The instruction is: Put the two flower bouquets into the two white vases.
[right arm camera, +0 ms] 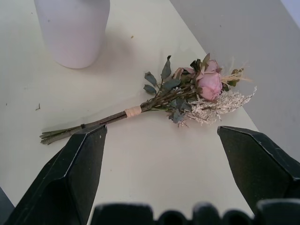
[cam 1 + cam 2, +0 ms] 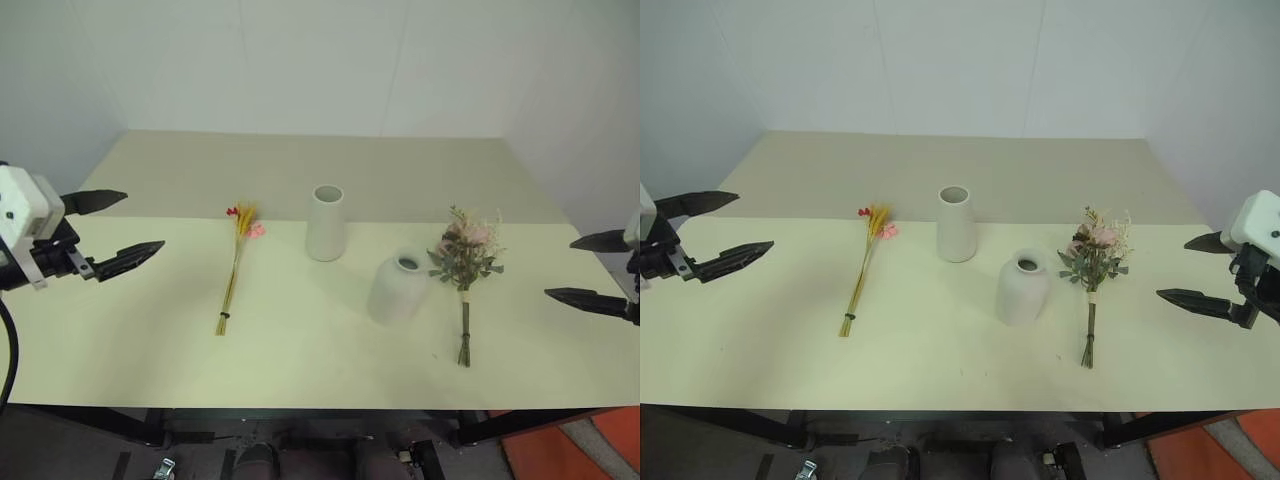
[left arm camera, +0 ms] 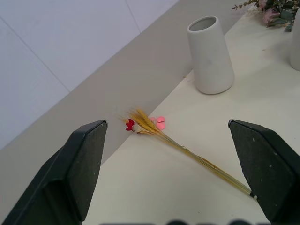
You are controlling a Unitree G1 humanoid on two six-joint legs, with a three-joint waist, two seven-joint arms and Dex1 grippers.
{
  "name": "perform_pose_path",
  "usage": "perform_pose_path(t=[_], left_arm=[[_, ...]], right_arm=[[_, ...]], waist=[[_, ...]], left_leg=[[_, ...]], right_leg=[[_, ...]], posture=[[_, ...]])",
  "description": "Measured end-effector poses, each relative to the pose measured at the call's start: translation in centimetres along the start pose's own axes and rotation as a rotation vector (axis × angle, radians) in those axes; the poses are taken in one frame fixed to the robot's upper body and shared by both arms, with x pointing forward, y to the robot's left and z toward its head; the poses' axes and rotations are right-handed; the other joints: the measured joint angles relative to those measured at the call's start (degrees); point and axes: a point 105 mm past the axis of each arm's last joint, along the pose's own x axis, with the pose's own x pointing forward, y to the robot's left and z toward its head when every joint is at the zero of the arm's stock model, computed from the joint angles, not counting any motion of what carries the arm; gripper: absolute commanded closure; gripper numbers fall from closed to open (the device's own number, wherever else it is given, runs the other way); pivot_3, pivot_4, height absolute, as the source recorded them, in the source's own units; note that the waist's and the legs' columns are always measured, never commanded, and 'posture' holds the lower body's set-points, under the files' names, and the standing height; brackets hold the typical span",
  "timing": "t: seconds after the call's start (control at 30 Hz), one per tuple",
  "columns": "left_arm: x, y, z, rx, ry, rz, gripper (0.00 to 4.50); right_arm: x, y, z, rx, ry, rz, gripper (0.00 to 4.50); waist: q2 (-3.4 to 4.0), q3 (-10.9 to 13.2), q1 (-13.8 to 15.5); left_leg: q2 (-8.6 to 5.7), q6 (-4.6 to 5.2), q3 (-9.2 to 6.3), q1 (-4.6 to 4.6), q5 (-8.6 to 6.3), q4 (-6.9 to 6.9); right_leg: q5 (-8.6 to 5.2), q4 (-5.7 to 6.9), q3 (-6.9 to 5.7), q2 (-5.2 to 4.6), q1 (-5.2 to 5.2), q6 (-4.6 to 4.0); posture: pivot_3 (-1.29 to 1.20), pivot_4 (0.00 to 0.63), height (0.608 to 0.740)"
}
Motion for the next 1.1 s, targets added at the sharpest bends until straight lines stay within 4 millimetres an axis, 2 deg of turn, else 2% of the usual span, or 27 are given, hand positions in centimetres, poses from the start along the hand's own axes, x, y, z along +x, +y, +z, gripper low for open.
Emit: perform_pose_path(t=[0.53, 0.7, 0.87, 0.97, 1.1], left_arm=[[0.5, -0.4, 0.0, 0.005, -0.008, -0.038, 0.00], [1.9, -1.7, -0.2, 0.000, -0.001, -0.119, 0.00], [3.6, -3.4, -0.3, -0.010, -0.022, -0.200, 0.00], [4.3, -3.9, 0.0, -0.008, -0.036, -0.224, 0.00], [4.9, -4.4, 0.2, -0.005, -0.038, -0.256, 0.00]], right_arm=[[0.0, 0.2, -0.1, 0.098, 0.020, -0.016, 0.06], [2.9, 1.4, -1.8, 0.262, 0.130, 0.036, 0.06], [6.5, 0.9, -2.5, 0.470, 0.165, -0.001, 0.06], [9.1, 0.8, -2.8, 0.622, 0.177, 0.007, 0.06], [12.2, 0.6, -2.7, 0.732, 0.193, 0.007, 0.06]], waist=[[0.00, 0.00, 0.01], [-0.01, -0.01, -0.18], [-0.03, 0.00, -0.49], [-0.03, 0.00, -0.57], [-0.03, 0.00, -0.76]], left_leg=[[0.00, 0.00, 0.00, 0.00, 0.00, 0.00], [-0.01, 0.00, 0.01, 0.01, 0.00, 0.02], [-0.02, 0.01, 0.00, -0.07, 0.01, 0.02], [-0.03, 0.01, -0.02, -0.11, 0.01, 0.02], [-0.04, 0.02, -0.04, -0.17, 0.01, 0.02]], right_leg=[[0.00, 0.00, 0.00, 0.00, 0.01, 0.00], [0.01, 0.01, 0.04, -0.01, -0.01, -0.01], [0.04, -0.01, 0.05, 0.02, -0.07, 0.00], [0.05, 0.00, 0.05, 0.04, -0.08, 0.00], [0.19, -0.01, 0.05, 0.06, -0.09, 0.23]], posture=[[0.00, 0.150, 0.740], [0.00, 0.150, 0.740], [0.00, 0.150, 0.740], [0.00, 0.150, 0.740], [0.00, 0.150, 0.740]])
